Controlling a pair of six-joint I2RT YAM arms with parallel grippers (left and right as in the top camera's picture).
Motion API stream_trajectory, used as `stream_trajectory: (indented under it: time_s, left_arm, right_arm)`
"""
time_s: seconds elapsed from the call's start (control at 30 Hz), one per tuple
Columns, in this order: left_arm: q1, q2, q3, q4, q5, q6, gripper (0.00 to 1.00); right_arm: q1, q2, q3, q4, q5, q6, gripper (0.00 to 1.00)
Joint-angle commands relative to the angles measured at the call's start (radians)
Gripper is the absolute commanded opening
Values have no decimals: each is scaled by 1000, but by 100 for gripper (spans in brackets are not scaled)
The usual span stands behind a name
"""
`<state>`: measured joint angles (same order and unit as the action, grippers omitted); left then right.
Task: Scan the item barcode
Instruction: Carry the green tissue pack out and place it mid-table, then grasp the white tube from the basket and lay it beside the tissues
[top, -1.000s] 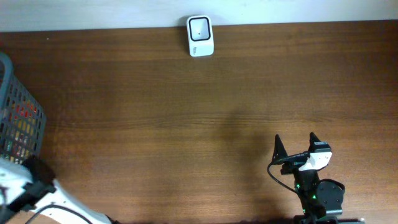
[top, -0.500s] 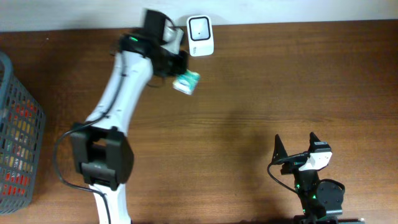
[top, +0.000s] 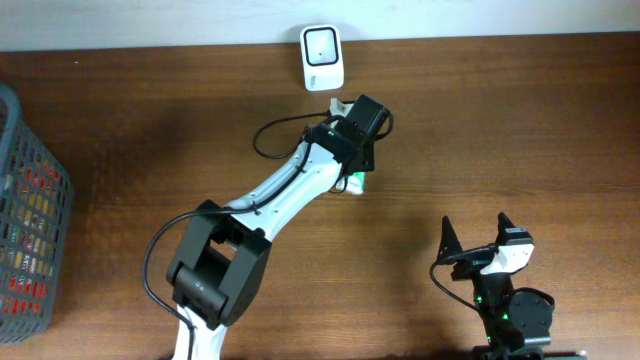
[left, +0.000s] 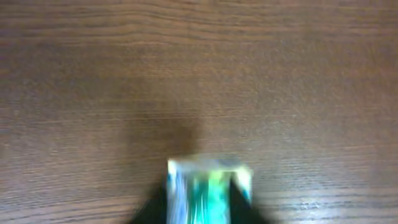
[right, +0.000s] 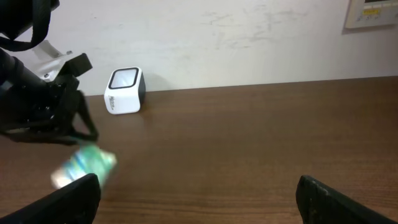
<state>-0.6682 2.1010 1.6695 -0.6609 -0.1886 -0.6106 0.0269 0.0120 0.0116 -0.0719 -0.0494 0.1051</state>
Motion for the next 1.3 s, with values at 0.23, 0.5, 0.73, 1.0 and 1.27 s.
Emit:
stream_trajectory:
  time_s: [0.23, 0.5, 0.73, 1.0, 1.27]
  left_arm:
    - [119, -81, 214, -223, -74, 354, 99]
    - [656, -317, 560, -507, -198, 425, 99]
    - [1188, -350, 546, -496, -197, 308, 99]
    - [1477, -170, 537, -507, -12, 513, 99]
    - [1526, 142, 537, -597, 18, 708, 98]
  right_arm:
    - [6, -5, -6, -3, -6, 4, 99]
    - [6, -5, -6, -3, -6, 4, 99]
    - [6, -5, -6, -3, -6, 4, 99]
    - [6, -5, -6, -3, -6, 4, 99]
    - [6, -5, -6, -3, -6, 4, 99]
